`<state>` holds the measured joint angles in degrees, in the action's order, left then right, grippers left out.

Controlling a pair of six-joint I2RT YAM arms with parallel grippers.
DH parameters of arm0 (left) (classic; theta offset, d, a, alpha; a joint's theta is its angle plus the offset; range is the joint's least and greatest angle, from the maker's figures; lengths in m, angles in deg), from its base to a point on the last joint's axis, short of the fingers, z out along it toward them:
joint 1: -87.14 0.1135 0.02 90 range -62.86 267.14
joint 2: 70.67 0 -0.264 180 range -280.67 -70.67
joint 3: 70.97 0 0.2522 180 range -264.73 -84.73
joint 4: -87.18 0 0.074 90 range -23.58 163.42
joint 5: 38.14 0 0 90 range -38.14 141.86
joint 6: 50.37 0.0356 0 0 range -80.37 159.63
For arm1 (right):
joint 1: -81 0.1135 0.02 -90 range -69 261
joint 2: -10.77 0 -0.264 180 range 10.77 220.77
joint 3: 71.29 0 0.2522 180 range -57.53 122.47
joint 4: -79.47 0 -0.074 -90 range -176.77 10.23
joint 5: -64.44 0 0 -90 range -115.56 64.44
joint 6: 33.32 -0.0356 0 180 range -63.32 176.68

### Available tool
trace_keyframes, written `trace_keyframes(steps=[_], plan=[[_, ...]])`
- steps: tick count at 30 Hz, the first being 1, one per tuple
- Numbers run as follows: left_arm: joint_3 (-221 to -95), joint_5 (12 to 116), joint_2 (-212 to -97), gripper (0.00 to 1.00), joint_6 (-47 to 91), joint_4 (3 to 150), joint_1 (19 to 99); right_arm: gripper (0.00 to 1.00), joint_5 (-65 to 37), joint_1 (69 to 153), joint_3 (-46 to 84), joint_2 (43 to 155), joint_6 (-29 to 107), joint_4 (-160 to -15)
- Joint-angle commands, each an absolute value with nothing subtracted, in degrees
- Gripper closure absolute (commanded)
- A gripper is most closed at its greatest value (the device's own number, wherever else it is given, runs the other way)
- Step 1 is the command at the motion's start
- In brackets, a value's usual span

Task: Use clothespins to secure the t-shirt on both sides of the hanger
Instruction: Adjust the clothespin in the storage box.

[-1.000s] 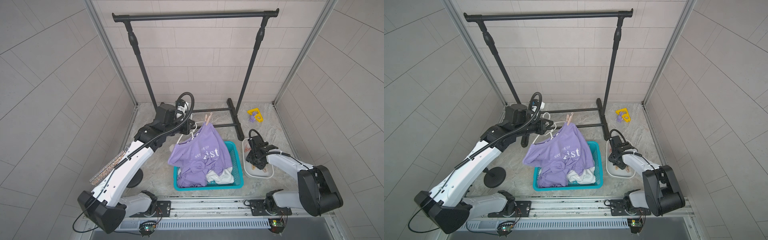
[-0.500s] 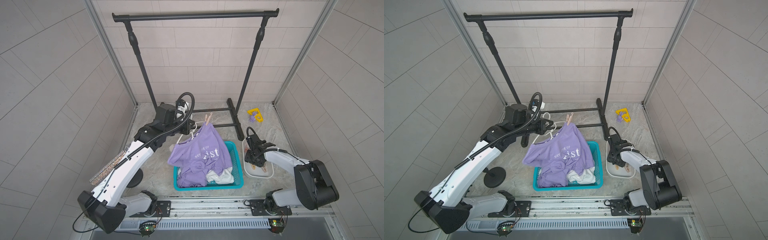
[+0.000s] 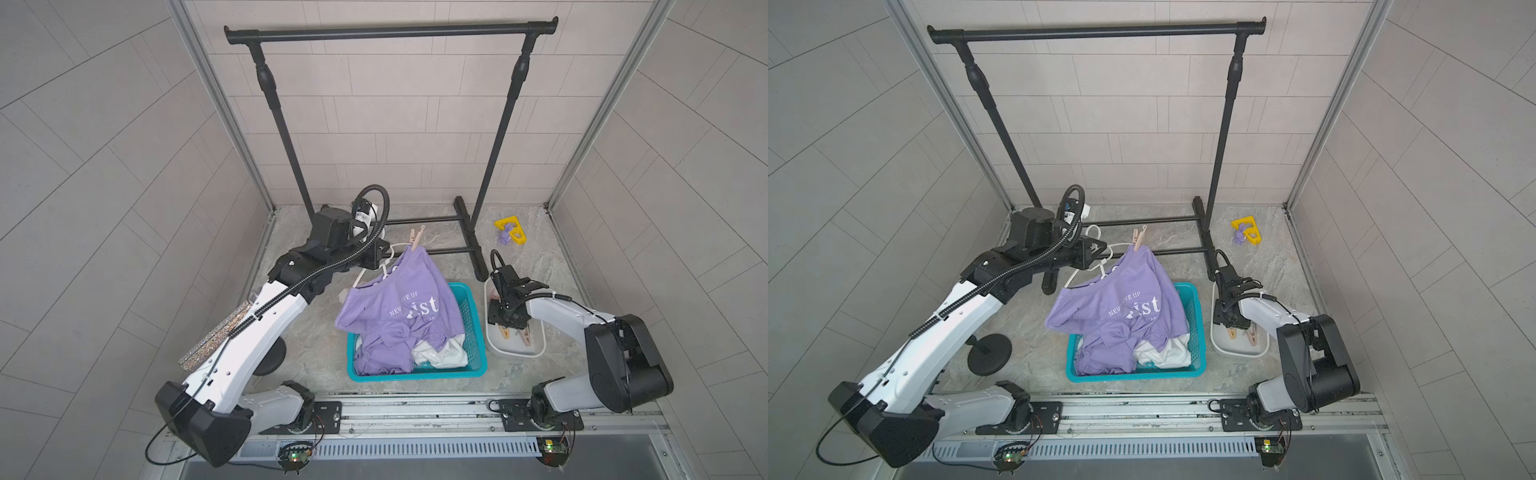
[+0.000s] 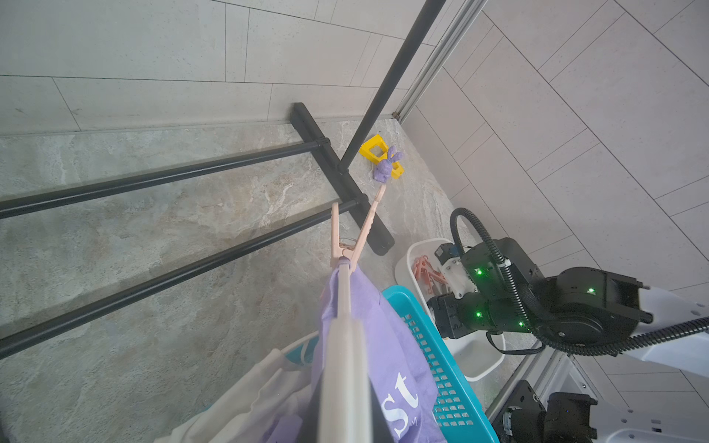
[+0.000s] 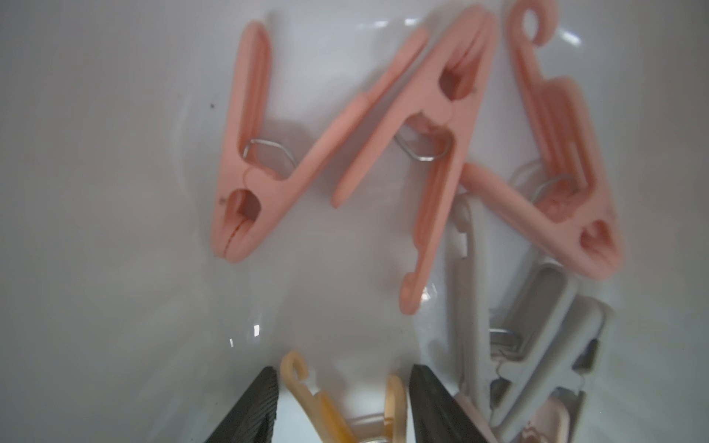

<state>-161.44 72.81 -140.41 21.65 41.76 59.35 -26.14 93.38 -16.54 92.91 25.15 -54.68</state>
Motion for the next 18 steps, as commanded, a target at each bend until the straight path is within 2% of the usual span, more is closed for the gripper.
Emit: trace_keyframes(steps=[1, 10, 18], plan=[[-162.12, 73.12, -138.88, 1.0, 22.32, 42.49, 59.01, 0.45, -26.27, 93.74, -17.54, 94.77, 26.23, -51.88], [-161.94, 72.88, -138.58, 1.0, 22.44, 42.44, 59.01, 0.49, -26.71, 93.74, -18.24, 94.81, 25.13, -51.8], [-161.97, 72.69, -138.35, 1.0, 22.75, 42.14, 58.99, 0.66, -27.45, 93.74, -18.0, 95.22, 24.6, -52.14]])
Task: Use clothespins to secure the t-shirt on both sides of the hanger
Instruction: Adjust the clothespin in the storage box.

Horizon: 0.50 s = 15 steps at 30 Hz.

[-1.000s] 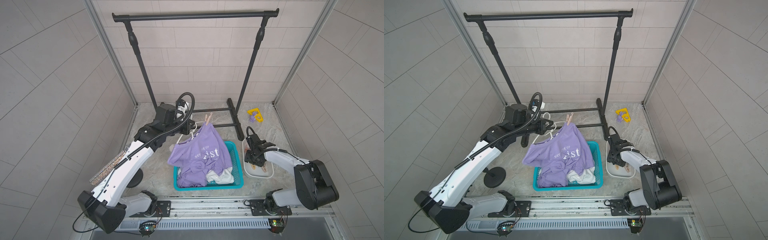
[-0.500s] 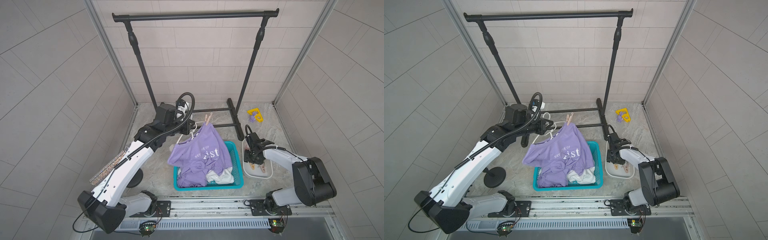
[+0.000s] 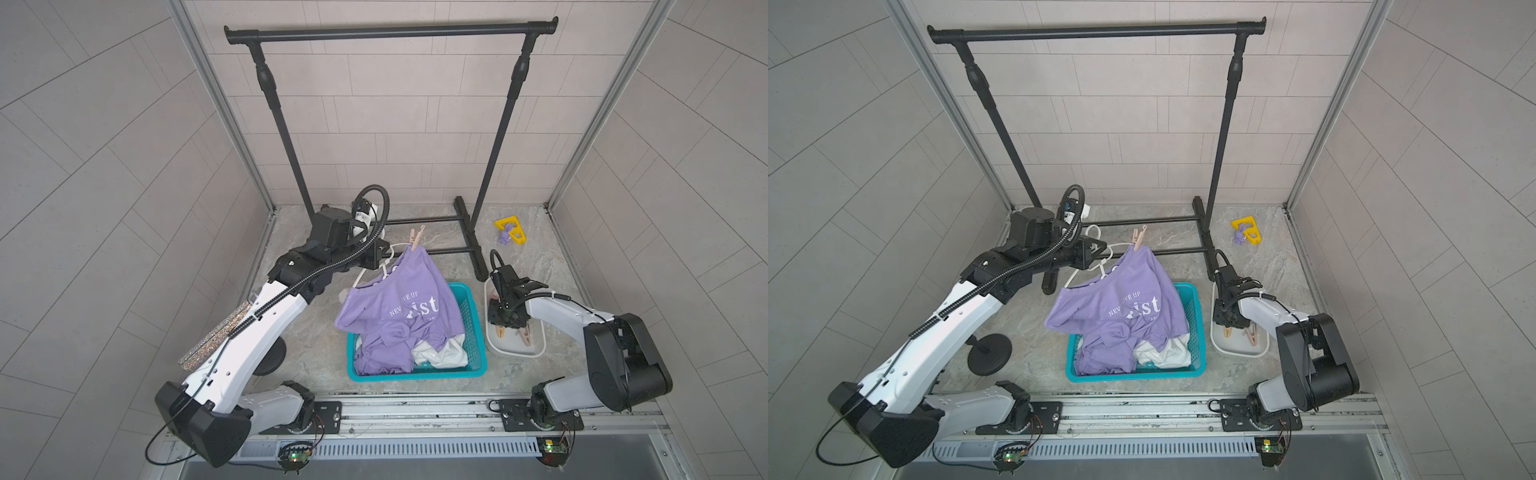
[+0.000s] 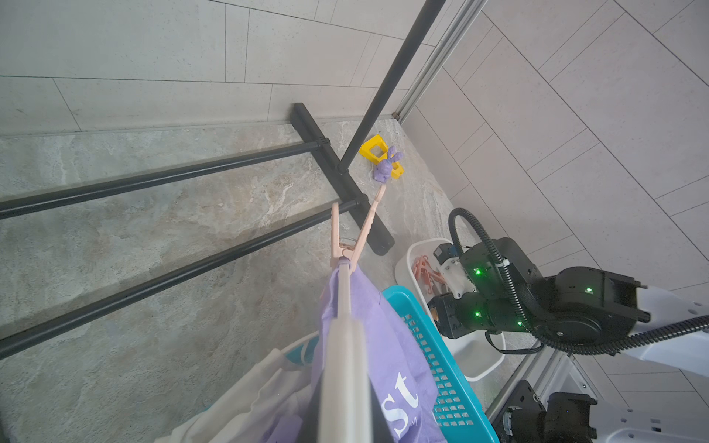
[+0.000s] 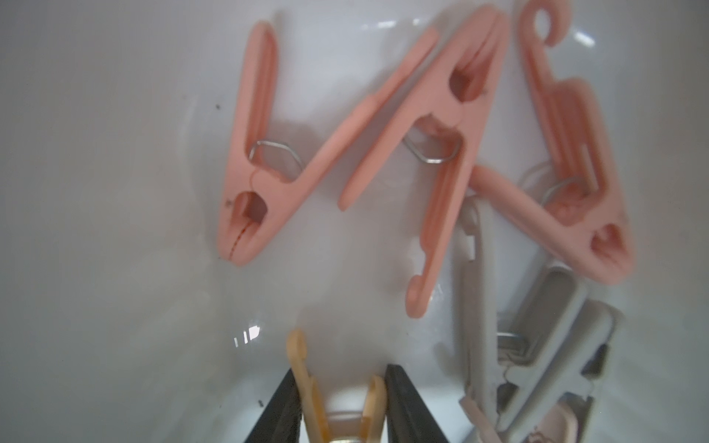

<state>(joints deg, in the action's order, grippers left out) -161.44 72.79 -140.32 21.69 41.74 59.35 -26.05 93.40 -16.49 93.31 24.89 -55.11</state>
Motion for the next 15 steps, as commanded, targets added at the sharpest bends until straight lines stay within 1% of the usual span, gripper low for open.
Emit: trace_keyframes(steps=[1, 5, 15], plan=[[-161.9, 72.52, -138.34, 1.0, 22.81, 42.05, 59.01, 0.68, -27.49, 93.74, -17.91, 95.23, 24.59, -52.21], [-161.95, 72.38, -138.0, 1.0, 22.91, 41.94, 58.99, 0.71, -27.65, 93.78, -17.55, 95.15, 24.59, -52.82], [-162.12, 72.25, -138.0, 1.0, 23.19, 41.74, 58.97, 0.7, -30.0, 93.65, -12.01, 98.65, 28.16, -52.93]])
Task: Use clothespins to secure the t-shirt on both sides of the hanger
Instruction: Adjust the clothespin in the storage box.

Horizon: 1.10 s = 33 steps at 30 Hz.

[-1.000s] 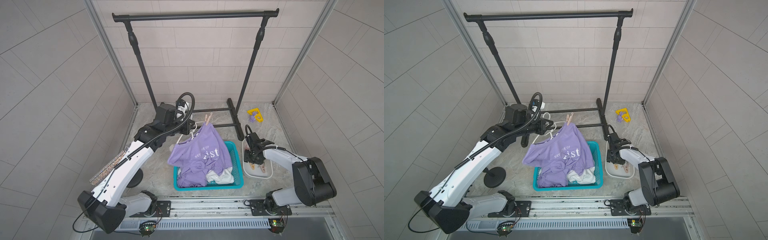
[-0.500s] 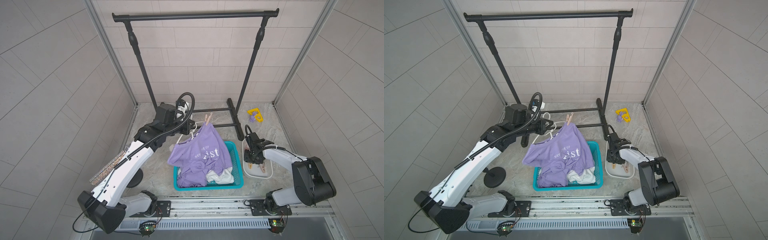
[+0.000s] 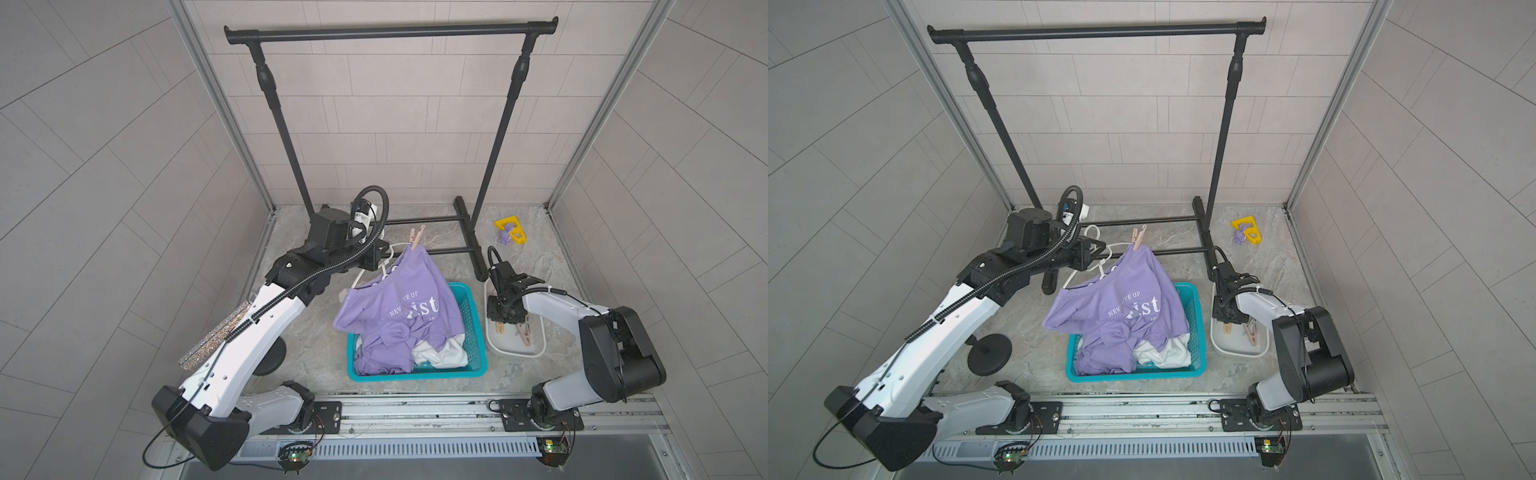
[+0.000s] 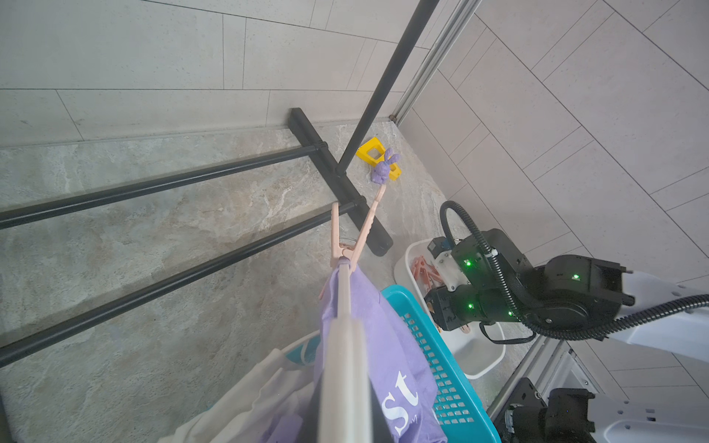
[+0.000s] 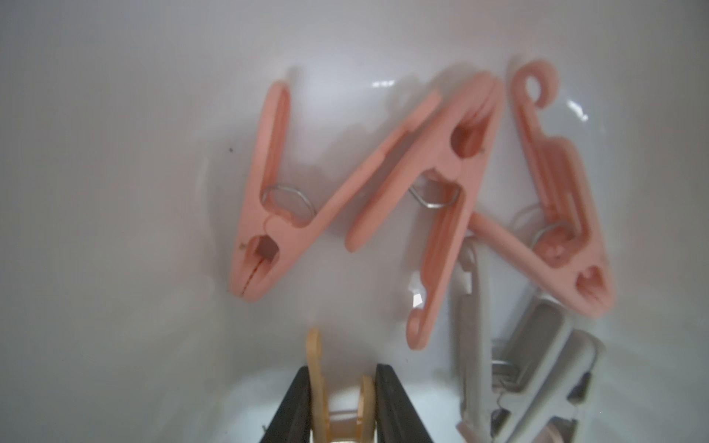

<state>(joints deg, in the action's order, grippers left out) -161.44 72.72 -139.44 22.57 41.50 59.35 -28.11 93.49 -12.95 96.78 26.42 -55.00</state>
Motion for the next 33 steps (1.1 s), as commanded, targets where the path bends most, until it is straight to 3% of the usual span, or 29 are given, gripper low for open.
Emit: trace_keyframes(steps=[1, 5, 9, 14, 27, 33], plan=[[-162.08, 72.21, -137.93, 1.0, 23.14, 41.63, 59.01, 0.7, -30.08, 93.65, -11.48, 99.19, 28.51, -52.91], [-162.09, 71.96, -137.79, 1.0, 23.46, 41.27, 59.01, 0.63, -29.17, 93.56, -10.6, 99.82, 29.73, -53.12], [-162.09, 71.79, -137.63, 1.0, 23.66, 41.01, 59.01, 0.47, -28.47, 93.58, -10.41, 98.94, 30.7, -52.5], [-162.1, 71.85, -137.62, 1.0, 23.64, 41.07, 59.03, 0.37, -28.61, 93.61, -11.12, 97.37, 30.74, -51.4], [-162.48, 72.57, -138.35, 1.0, 23.14, 41.61, 59.01, 0.46, -25.14, 93.56, -11.83, 99.03, 27.42, -53.2], [-162.56, 72.17, -138.04, 1.0, 23.46, 41.3, 59.01, 0.56, -25.38, 93.56, -11.74, 100.93, 26.9, -53.55]])
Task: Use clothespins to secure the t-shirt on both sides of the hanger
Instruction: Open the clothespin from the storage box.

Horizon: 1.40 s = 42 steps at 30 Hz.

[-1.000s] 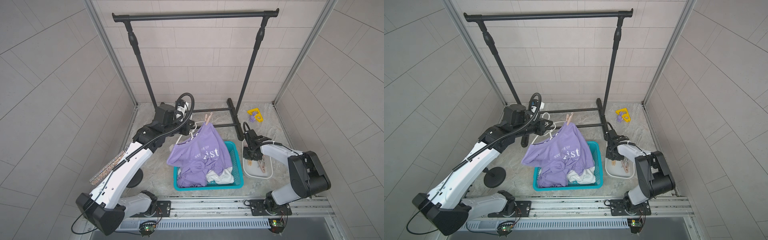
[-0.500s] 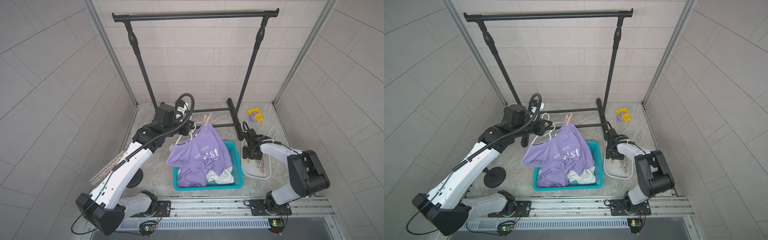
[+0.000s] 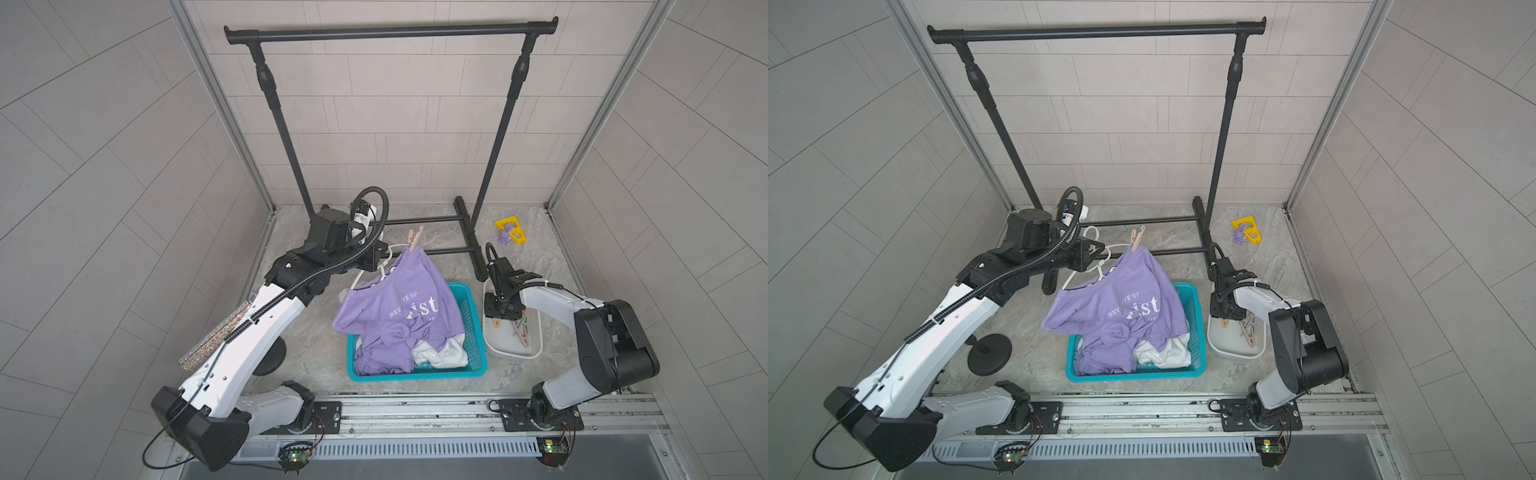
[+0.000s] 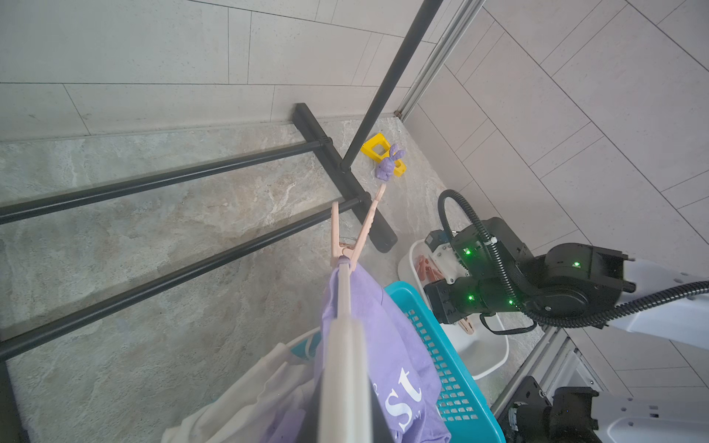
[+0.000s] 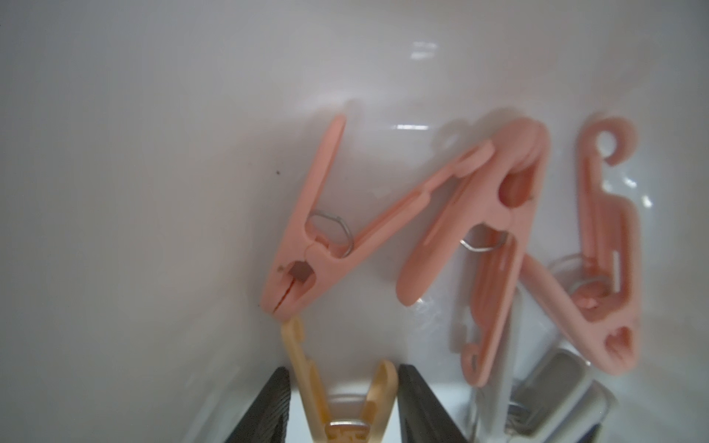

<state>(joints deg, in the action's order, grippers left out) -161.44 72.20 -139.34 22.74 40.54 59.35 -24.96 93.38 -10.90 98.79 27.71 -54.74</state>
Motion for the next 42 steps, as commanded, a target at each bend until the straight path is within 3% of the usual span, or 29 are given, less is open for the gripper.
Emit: trace_keyframes(steps=[1, 13, 17, 30, 42], plan=[[-162.52, 72.23, -138.0, 1.0, 23.46, 41.17, 59.01, 0.58, -25.38, 93.58, -11.82, 100.98, 26.87, -53.56], [-162.79, 70.92, -138.16, 1.0, 21.12, 41.35, 59.01, 0.85, -26.09, 93.48, -12.13, 100.86, 26.7, -53.64], [-163.25, 69.23, -138.48, 1.0, 19.2, 40.86, 59.03, 1.0, -26.12, 93.4, -11.87, 99.79, 27.13, -53.4], [-166.14, 63.66, -138.01, 1.0, 10.18, 44.14, 58.91, 1.0, -27.68, 93.12, -6.57, 87.06, 28.76, -45.19], [-170.28, 53.0, -138.62, 1.0, 1.88, 46.43, 56.41, 1.0, -33.61, 98.91, 10.94, 78.07, 31.98, -36.8]])
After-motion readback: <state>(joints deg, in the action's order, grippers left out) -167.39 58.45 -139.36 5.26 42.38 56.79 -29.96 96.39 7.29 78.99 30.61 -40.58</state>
